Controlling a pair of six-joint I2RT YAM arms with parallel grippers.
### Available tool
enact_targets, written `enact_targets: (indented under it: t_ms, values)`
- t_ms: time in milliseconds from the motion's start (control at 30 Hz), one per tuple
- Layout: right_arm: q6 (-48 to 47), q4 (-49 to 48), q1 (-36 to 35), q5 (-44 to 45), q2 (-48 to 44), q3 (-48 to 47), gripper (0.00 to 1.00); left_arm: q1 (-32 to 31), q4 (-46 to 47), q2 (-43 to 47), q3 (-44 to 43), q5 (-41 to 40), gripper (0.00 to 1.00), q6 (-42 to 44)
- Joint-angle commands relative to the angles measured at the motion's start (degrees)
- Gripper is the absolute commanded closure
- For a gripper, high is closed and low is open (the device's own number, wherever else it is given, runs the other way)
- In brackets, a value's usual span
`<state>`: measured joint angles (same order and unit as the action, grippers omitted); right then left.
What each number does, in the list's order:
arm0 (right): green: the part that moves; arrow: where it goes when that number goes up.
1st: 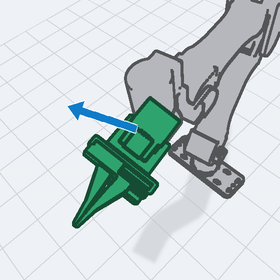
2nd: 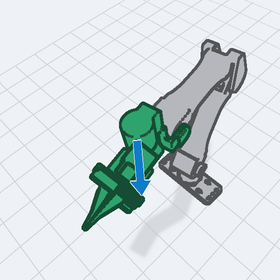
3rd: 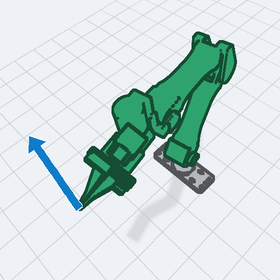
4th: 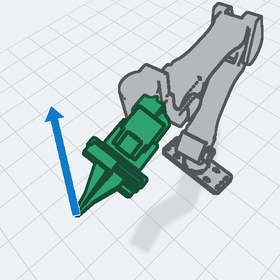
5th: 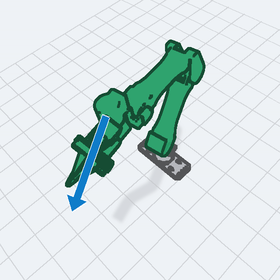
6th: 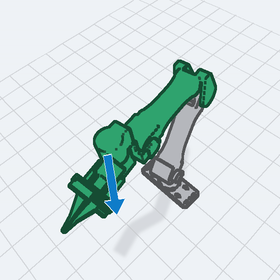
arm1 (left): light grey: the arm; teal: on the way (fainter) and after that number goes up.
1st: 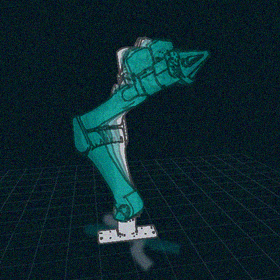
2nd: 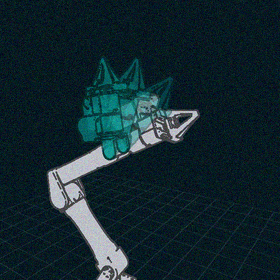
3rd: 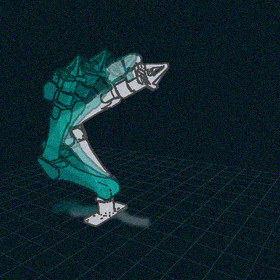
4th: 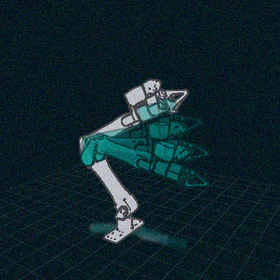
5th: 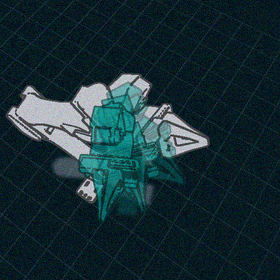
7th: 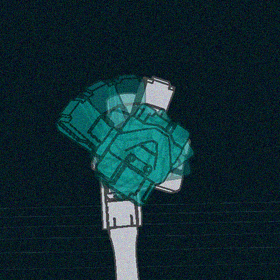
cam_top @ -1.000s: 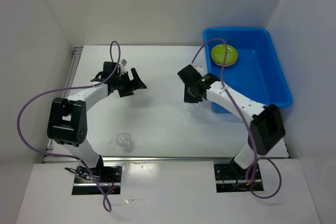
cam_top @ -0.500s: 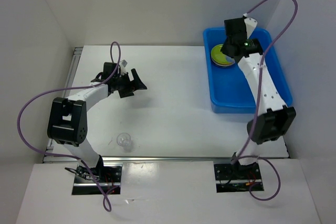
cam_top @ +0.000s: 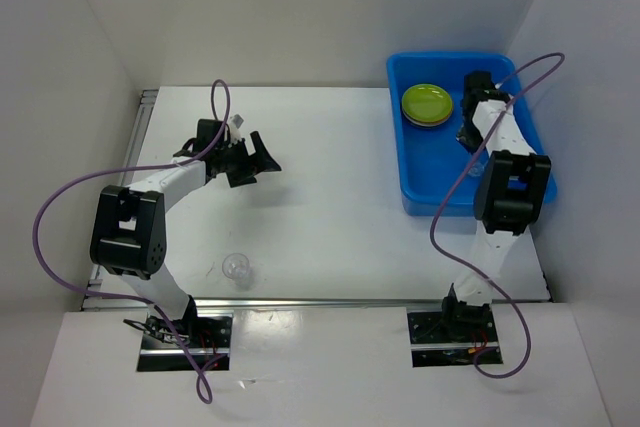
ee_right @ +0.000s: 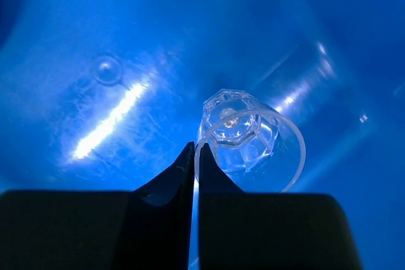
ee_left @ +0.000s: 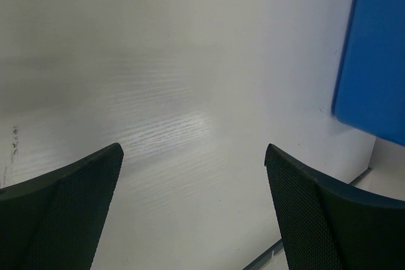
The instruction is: Place the mixed dishes into the plastic bin
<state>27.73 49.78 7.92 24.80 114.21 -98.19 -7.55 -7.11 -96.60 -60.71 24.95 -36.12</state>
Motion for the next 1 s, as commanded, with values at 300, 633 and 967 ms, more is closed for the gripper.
enact_targets:
  t_ms: [300, 633, 967]
  values:
    - [-1.01, -2.15, -0.36, -1.15, 9.36, -12.02, 0.81, -0.18, 2.54, 0.80, 0.50, 2.03, 0.00, 0.70]
    - [-2.23, 3.30, -4.48, 7.96, 0.59, -20.71, 0.51, -0.18, 2.54, 0.27, 0.50, 2.03, 0.00, 0.70]
    - [-5.67, -1.95, -27.84, -16.49, -21.47, -6.68, 0.36, -0.18, -0.96, 1.75, -1.16, -8.67, 0.00, 2.27]
